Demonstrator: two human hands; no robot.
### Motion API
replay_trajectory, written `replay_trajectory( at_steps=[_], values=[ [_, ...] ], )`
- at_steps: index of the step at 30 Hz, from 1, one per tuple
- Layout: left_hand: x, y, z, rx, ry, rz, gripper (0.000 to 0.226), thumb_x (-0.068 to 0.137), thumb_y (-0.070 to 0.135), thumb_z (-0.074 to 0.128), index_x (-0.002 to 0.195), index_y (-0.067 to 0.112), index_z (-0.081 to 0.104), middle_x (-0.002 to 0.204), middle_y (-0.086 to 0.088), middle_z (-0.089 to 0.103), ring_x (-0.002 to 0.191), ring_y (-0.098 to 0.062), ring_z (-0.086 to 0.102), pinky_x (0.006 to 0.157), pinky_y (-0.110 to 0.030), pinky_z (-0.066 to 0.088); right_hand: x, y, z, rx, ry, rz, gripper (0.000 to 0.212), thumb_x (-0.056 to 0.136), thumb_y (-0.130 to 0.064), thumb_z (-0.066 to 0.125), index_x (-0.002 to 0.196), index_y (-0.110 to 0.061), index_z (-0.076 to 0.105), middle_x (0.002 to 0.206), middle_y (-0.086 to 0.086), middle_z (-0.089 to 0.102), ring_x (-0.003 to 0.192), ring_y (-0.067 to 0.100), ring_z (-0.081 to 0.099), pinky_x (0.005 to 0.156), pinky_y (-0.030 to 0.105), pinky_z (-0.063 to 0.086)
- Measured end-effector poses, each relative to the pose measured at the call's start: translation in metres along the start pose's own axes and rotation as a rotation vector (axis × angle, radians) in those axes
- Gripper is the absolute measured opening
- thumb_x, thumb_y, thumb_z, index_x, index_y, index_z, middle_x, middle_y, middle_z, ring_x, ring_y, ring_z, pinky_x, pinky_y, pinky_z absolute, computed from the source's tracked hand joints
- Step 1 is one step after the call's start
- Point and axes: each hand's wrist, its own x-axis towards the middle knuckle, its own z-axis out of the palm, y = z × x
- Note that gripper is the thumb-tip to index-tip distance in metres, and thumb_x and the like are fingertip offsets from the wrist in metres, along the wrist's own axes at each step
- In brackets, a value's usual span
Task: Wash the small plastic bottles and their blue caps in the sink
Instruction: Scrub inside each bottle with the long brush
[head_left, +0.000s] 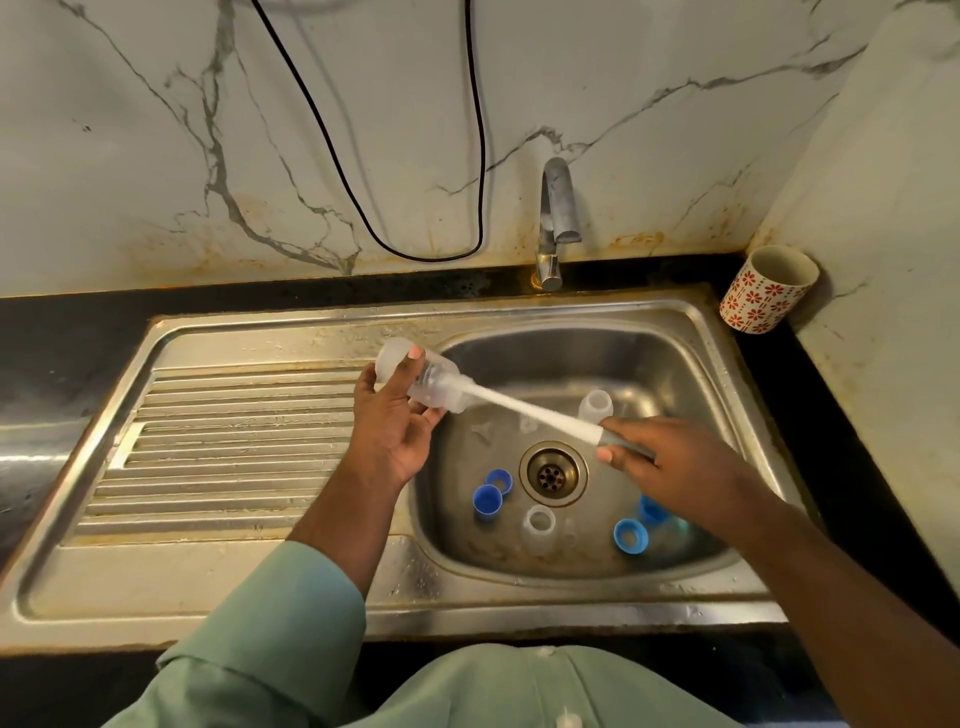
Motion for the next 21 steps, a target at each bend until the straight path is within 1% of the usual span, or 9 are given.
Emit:
replay_trajectory(
  at_steps=[3, 5, 8, 12, 14, 16, 18, 20, 21],
  values=[
    [0.002, -0.002, 0.005, -0.006, -0.011, 0.009, 0.074, 0.083, 0.010, 0.075, 0.146, 0.020, 0.038, 0.136, -0.015, 0.050, 0.119, -0.036, 0.057, 0.084, -0.053, 0.058, -0.002, -0.006, 0.005, -0.047, -0.024, 0.022, 0.030, 0.095, -0.048, 0.050, 0.108, -0.025, 0.065, 0.071, -0.005, 0.060, 0.065, 0.008, 0.058, 0.065, 0.033, 0.051],
    [0.005, -0.001, 0.003, -0.021, 0.031, 0.018, 0.077, 0.079, 0.013, 0.078, 0.145, 0.021, 0.039, 0.138, -0.015, 0.048, 0.119, -0.037, 0.056, 0.085, -0.054, 0.057, -0.007, -0.012, 0.006, -0.029, -0.071, -0.002, 0.029, 0.095, -0.044, 0.055, 0.115, -0.026, 0.064, 0.076, -0.003, 0.064, 0.067, 0.010, 0.059, 0.068, 0.033, 0.052],
    [0.006, -0.001, 0.002, 0.015, 0.022, 0.013, 0.076, 0.081, 0.013, 0.077, 0.146, 0.022, 0.037, 0.134, -0.013, 0.050, 0.117, -0.037, 0.058, 0.076, -0.048, 0.060, -0.001, -0.009, 0.001, 0.100, 0.007, 0.061, 0.030, 0.094, -0.040, 0.059, 0.120, -0.028, 0.065, 0.070, -0.006, 0.061, 0.064, 0.005, 0.057, 0.065, 0.028, 0.051],
    [0.007, -0.004, 0.001, 0.008, 0.075, 0.009, 0.077, 0.078, 0.013, 0.080, 0.144, 0.021, 0.040, 0.137, -0.014, 0.048, 0.118, -0.038, 0.056, 0.079, -0.052, 0.059, -0.007, -0.015, 0.004, -0.015, -0.070, -0.019, 0.037, 0.096, -0.041, 0.054, 0.131, -0.031, 0.058, 0.085, -0.002, 0.068, 0.070, 0.007, 0.059, 0.070, 0.030, 0.053],
    [0.008, -0.004, -0.002, 0.006, 0.077, 0.015, 0.079, 0.076, 0.016, 0.081, 0.144, 0.021, 0.040, 0.137, -0.014, 0.048, 0.118, -0.038, 0.056, 0.073, -0.049, 0.060, -0.005, -0.013, 0.006, 0.070, -0.023, -0.025, 0.032, 0.095, -0.040, 0.057, 0.125, -0.033, 0.062, 0.080, -0.004, 0.067, 0.068, 0.008, 0.060, 0.068, 0.032, 0.054],
    [0.008, -0.005, -0.001, 0.022, 0.069, 0.008, 0.076, 0.080, 0.015, 0.079, 0.144, 0.021, 0.039, 0.134, -0.013, 0.050, 0.117, -0.037, 0.057, 0.071, -0.047, 0.060, -0.001, -0.007, 0.006, 0.068, 0.036, 0.064, 0.029, 0.092, -0.044, 0.059, 0.117, -0.031, 0.066, 0.078, -0.006, 0.065, 0.070, 0.010, 0.061, 0.070, 0.035, 0.055],
    [0.008, -0.007, 0.000, 0.016, 0.059, 0.010, 0.073, 0.082, 0.014, 0.078, 0.144, 0.021, 0.040, 0.133, -0.013, 0.050, 0.117, -0.037, 0.057, 0.070, -0.047, 0.060, -0.001, -0.007, 0.011, -0.005, -0.030, 0.046, 0.031, 0.090, -0.045, 0.060, 0.116, -0.029, 0.065, 0.083, -0.007, 0.065, 0.073, 0.008, 0.060, 0.070, 0.025, 0.052],
    [0.008, -0.007, 0.002, 0.024, 0.061, 0.022, 0.074, 0.080, 0.015, 0.079, 0.143, 0.019, 0.041, 0.130, -0.012, 0.051, 0.114, -0.035, 0.058, 0.067, -0.045, 0.060, -0.004, -0.015, 0.015, 0.027, -0.070, -0.033, 0.026, 0.091, -0.040, 0.061, 0.114, -0.028, 0.066, 0.087, -0.008, 0.065, 0.071, 0.004, 0.056, 0.061, 0.011, 0.040],
    [0.008, -0.006, 0.002, 0.030, 0.057, 0.028, 0.075, 0.079, 0.016, 0.080, 0.143, 0.018, 0.041, 0.128, -0.012, 0.052, 0.111, -0.033, 0.058, 0.065, -0.043, 0.059, -0.005, -0.017, 0.017, 0.041, -0.053, -0.050, 0.024, 0.092, -0.039, 0.060, 0.112, -0.028, 0.066, 0.086, -0.009, 0.064, 0.071, 0.004, 0.055, 0.060, 0.011, 0.037]
  ],
)
